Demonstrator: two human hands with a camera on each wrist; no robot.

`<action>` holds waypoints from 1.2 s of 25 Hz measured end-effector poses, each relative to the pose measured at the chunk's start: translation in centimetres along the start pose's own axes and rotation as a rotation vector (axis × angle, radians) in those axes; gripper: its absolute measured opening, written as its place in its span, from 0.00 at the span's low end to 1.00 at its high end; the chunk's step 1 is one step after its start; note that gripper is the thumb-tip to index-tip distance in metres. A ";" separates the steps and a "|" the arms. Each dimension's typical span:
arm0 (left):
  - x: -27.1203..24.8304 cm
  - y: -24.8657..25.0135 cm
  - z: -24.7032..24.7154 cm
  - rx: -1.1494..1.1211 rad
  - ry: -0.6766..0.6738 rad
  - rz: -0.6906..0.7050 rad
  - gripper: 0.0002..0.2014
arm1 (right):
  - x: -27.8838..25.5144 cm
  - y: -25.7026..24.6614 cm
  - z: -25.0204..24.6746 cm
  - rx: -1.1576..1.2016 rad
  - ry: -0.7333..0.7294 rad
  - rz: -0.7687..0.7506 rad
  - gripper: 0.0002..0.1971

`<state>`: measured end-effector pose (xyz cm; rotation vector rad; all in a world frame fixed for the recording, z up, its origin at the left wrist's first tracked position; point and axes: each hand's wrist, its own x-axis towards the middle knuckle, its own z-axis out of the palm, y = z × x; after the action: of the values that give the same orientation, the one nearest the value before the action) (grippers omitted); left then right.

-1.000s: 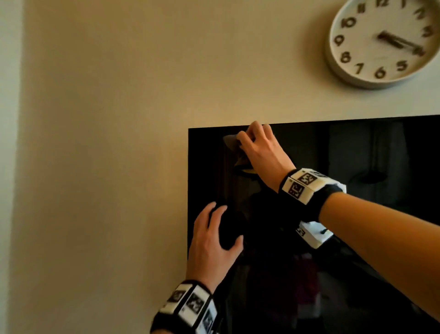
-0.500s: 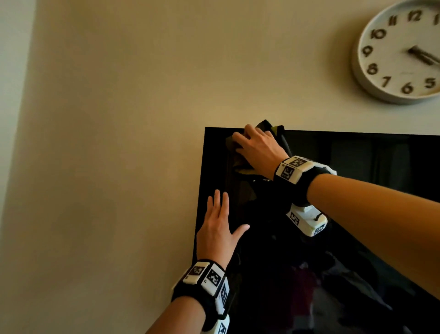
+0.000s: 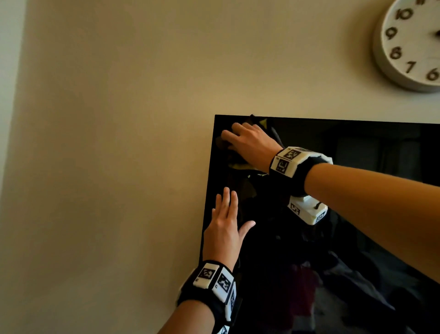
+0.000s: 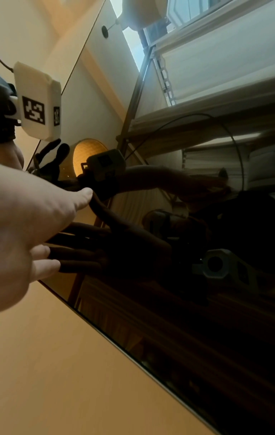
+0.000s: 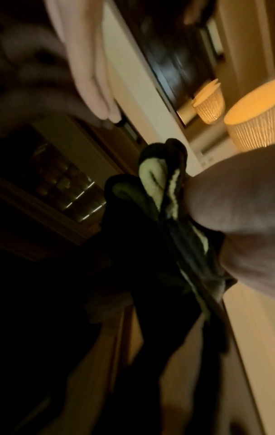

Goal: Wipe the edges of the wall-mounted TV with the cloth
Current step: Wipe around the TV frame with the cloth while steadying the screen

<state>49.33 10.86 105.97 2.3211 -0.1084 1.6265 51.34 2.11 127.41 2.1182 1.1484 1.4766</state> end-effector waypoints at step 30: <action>0.6 3.2 -1.1 -0.061 -0.137 -0.132 0.43 | -7.0 5.2 0.3 0.008 0.235 0.142 0.18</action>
<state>47.80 8.19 107.51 2.3388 -0.0336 1.3827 52.83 -6.42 126.18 2.1129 1.1015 1.8280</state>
